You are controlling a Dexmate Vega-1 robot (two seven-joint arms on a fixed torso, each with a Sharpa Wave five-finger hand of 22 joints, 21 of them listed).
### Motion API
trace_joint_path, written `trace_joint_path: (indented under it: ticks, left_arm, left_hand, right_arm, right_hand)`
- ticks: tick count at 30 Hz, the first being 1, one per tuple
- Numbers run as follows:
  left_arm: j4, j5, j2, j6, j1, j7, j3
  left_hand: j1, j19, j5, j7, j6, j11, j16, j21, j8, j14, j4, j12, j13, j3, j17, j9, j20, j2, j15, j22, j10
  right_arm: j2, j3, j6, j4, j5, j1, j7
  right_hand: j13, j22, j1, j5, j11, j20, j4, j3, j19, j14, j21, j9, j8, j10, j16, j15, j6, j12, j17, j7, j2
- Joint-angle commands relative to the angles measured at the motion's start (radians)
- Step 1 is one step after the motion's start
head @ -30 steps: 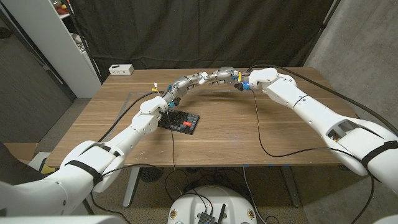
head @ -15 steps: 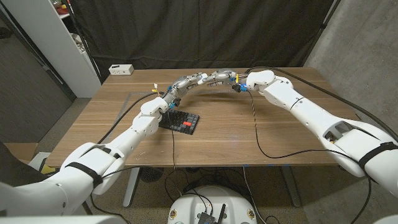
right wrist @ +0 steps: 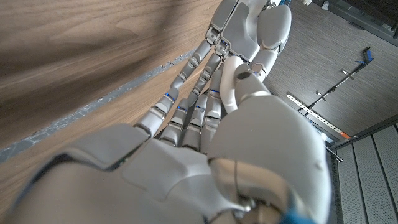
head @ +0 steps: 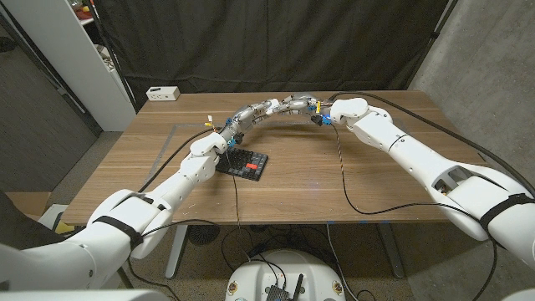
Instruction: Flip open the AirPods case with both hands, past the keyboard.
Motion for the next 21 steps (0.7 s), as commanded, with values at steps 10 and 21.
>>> trace_joint_path:
  ticks: [10, 21]
  left_arm:
    - [0.085, -0.163, -0.062, 0.198, -0.02, -0.159, -0.082]
    - [0.097, -0.217, -0.071, 0.272, -0.027, -0.216, -0.114]
  left_hand:
    - [0.061, 0.006, -0.038, -0.043, 0.091, 0.03, -0.005, 0.008, 0.018, 0.018, -0.022, 0.008, 0.004, 0.018, -0.002, 0.033, 0.007, 0.065, 0.011, 0.004, 0.007]
    - [0.067, 0.007, -0.053, -0.036, 0.098, 0.03, -0.007, 0.009, 0.024, 0.019, -0.028, 0.009, 0.005, 0.021, -0.002, 0.049, 0.007, 0.068, 0.012, 0.004, 0.011]
  right_arm:
    - [0.018, -0.002, 0.123, 0.059, -0.056, -0.006, -0.038]
    - [0.029, 0.002, 0.172, 0.082, -0.077, -0.014, -0.068]
  right_hand:
    - [0.015, 0.004, 0.043, 0.003, -0.038, -0.019, 0.006, 0.014, 0.001, 0.021, -0.002, 0.044, 0.017, 0.013, 0.02, -0.119, 0.052, 0.007, 0.011, -0.127, 0.001]
    - [0.03, 0.005, 0.087, 0.005, -0.103, -0.052, 0.011, 0.032, 0.003, 0.037, 0.001, 0.035, 0.001, 0.04, 0.043, -0.156, 0.058, 0.012, 0.027, -0.195, 0.012]
